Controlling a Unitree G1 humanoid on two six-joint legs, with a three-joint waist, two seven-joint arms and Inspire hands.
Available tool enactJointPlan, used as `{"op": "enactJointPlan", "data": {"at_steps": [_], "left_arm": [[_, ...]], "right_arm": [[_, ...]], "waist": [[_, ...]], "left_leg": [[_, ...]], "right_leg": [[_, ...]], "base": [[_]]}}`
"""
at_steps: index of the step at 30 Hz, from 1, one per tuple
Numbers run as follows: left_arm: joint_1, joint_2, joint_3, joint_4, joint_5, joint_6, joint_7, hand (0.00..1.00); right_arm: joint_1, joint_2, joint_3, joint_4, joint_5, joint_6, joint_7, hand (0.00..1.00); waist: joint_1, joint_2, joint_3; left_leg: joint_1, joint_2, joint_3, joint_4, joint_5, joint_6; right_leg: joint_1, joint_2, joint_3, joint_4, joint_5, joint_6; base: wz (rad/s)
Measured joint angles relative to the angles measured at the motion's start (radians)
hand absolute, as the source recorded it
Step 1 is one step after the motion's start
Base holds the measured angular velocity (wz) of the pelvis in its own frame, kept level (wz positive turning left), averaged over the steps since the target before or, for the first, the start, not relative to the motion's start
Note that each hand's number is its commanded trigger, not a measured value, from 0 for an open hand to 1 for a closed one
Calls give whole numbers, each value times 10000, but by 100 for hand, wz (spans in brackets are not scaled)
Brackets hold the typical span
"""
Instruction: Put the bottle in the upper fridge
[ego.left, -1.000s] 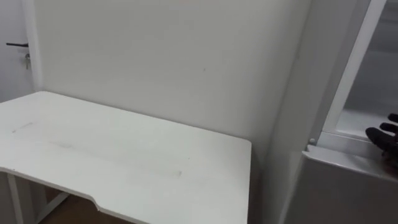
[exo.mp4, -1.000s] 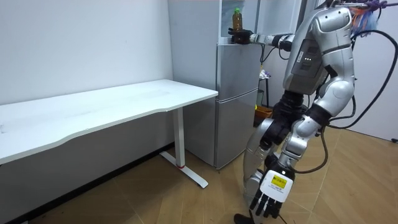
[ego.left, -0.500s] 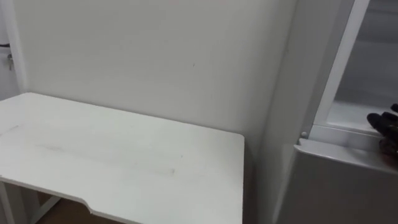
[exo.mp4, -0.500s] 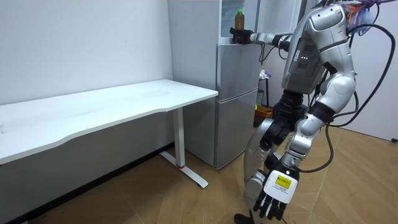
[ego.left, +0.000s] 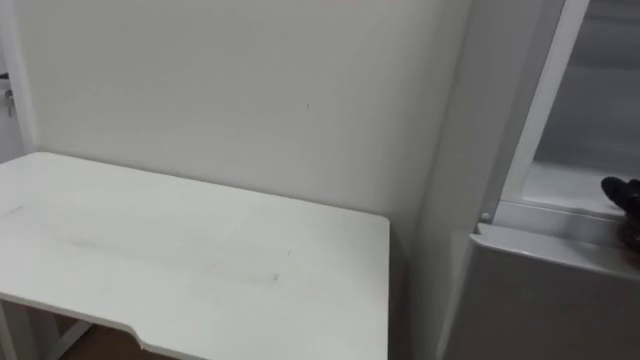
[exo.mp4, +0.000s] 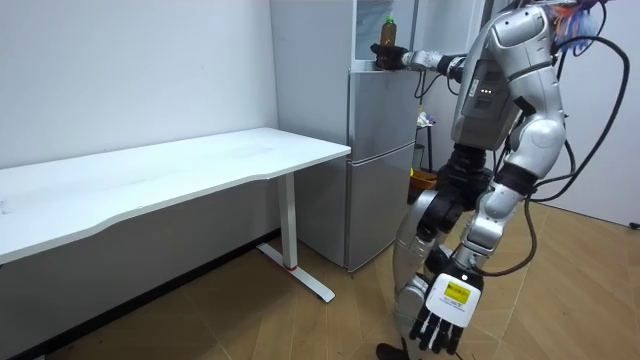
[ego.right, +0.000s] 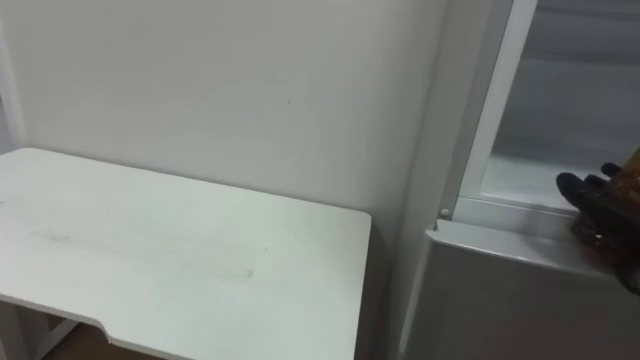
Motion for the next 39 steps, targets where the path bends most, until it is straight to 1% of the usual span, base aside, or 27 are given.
{"op": "enactJointPlan", "data": {"at_steps": [2, 5, 8, 13, 19, 22, 25, 27, 31, 33, 35, 36, 37, 38, 39], "left_arm": [[2, -5, 149, 38, 21, -67, -21, 0], [1, -15, 222, -17, 145, -149, -106, 0], [1, -85, 232, -58, 176, -148, -174, 0], [0, -99, 236, -96, 179, -148, -190, 0], [1, -179, 236, -169, 319, -148, -206, 0], [4, -210, 236, -170, 431, -167, -205, 0], [28, -213, 254, -155, 472, -372, -188, 0], [23, -213, 258, -91, 555, -496, -185, 0], [9, -213, 262, 39, 629, -612, -173, 0], [9, -212, 268, 56, 653, -743, -175, 0], [8, -212, 268, 54, 653, -766, -180, 0], [8, -213, 268, 54, 649, -760, -187, 0], [8, -212, 269, 54, 649, -758, -187, 0], [-22, -204, 270, 45, 644, -748, -187, 0], [-62, -168, 269, 24, 638, -745, -186, 0]], "right_arm": [[-1, -1, 5, -130, -5, -1, -32, 0], [-2, -9, -2, -389, -3, -5, -106, 0], [-1, -9, 3, -605, -21, -3, -134, 0], [-56, -83, -11, -988, -15, -5, -139, 0], [-601, -83, -7, -1009, -25, -5, -110, 0], [-742, -84, -7, -1021, -10, -22, -92, 0], [-857, -115, -8, -1076, -16, -29, -95, 0], [-889, -185, -7, -1208, -12, -29, -97, 0], [-891, -289, -8, -1456, -11, -29, -133, 0], [-889, -320, -7, -1449, -19, -29, -141, 0], [-888, -320, -7, -1375, -42, -29, -139, 0], [-887, -320, -2, -1280, -42, -29, -126, 0], [-888, -321, -2, -1224, -42, -29, -125, 0], [-899, -365, 8, -1034, -42, -79, -53, 0], [-901, -543, 118, -780, -34, -115, -11, 0]], "waist": [[-40, 67, -33], [-50, 117, -40], [-61, 136, -37], [-60, 144, -45], [124, 144, -48], [229, 119, -50], [295, 45, -92], [326, 27, -90], [284, -35, -61], [275, -110, -13], [273, -169, 31], [279, -201, 73], [281, -216, 80], [281, -255, 101], [293, -324, 137]], "left_leg": [[20, 2, 1, -5, 2, -4], [-8, 20, 34, -12, 0, -6], [-33, 26, 126, -31, 7, -16], [-15, 22, 129, -80, 11, -26], [-28, 1, 54, -139, 42, 12], [-63, -16, -40, -160, 5, 1], [-7, -39, -64, -340, -1, -20], [25, -45, -63, -380, 1, -23], [168, -108, -62, -511, 5, -28], [191, -130, -61, -563, 4, -26], [241, -134, -57, -586, 4, -26], [300, -136, -71, -617, -1, -24], [315, -138, -89, -647, -8, -25], [302, -141, -178, -652, -58, -32], [260, -160, -250, -627, -72, -33]], "right_leg": [[15, 3, 2, 2, -4, -7], [-42, 10, 10, 12, -18, -25], [-144, -18, 9, 130, -60, -60], [-142, -14, 9, 133, -97, -56], [-111, 4, -18, 55, -113, -61], [-74, 4, -134, -11, -128, -104], [-93, 0, -172, 5, -180, -121], [-104, -11, -215, 12, -195, -124], [-68, -103, -236, 147, -346, -70], [-58, -122, -243, 144, -381, -39], [-32, -120, -236, 145, -384, -37], [38, -116, -253, 139, -393, -23], [57, -114, -259, 139, -405, -12], [74, -112, -283, 136, -426, -4], [71, -113, -299, 122, -438, -9]], "base": [[-2], [-3], [-4], [1], [7], [10], [5], [0], [1], [2], [0], [0], [7], [9], [11]]}}
